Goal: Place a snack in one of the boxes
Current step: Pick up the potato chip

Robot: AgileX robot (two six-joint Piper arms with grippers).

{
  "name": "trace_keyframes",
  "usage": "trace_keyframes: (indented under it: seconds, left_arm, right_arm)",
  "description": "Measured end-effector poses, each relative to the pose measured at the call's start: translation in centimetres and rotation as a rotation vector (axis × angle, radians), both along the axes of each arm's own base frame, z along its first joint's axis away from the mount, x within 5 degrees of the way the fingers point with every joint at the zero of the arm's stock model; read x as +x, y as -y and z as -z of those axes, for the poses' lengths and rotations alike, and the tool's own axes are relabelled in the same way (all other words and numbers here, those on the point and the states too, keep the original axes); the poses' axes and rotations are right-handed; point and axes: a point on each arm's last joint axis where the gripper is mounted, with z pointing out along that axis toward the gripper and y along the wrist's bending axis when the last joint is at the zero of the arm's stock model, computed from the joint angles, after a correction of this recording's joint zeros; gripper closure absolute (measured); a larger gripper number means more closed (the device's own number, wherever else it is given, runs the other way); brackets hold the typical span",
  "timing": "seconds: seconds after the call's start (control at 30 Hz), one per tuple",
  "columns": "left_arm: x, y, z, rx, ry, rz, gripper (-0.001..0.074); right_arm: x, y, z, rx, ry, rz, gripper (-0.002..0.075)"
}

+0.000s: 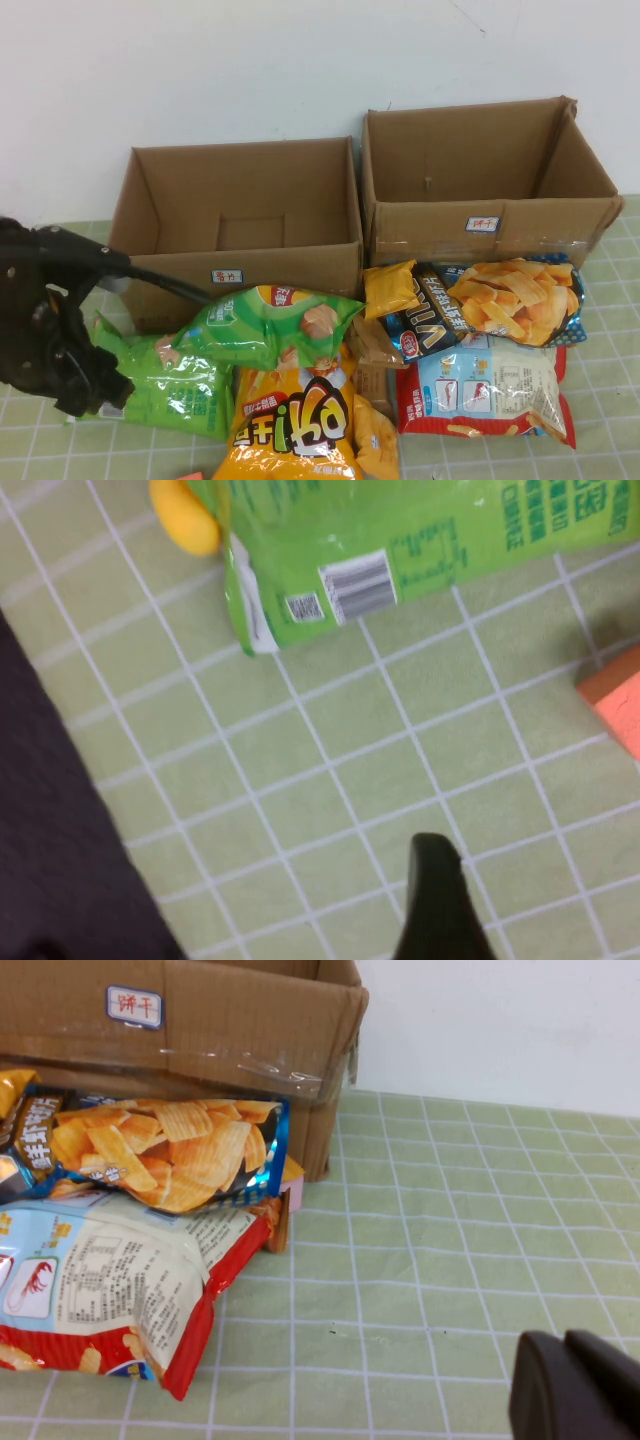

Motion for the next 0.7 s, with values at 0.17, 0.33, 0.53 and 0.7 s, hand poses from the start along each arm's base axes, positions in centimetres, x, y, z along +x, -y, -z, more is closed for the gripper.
trace_keyframes:
  seconds: [0.17, 0.33, 0.53, 0.7]
  left_arm:
    - [1.6, -2.0, 1.6, -0.08, -0.021, -0.141, 0.0337]
    - [3.2, -3.7, 3.3, -0.127, 0.01, -0.233, 0.0337]
    - [5.1, -3.8, 6.0, -0.141, 0.026, -0.257, 0.0335]
    - [6.3, -3.8, 8.1, -0.155, 0.051, -0.278, 0.0332]
  right_arm:
    - [0.0, 0.0, 0.0, 0.0, 0.0, 0.0, 0.0728]
    - [0.0, 0.0, 0.0, 0.0, 0.0, 0.0, 0.0728]
    - [0.0, 0.0, 0.0, 0.0, 0.0, 0.0, 0.0728]
    - [0.0, 0.0, 0.0, 0.0, 0.0, 0.0, 0.0728]
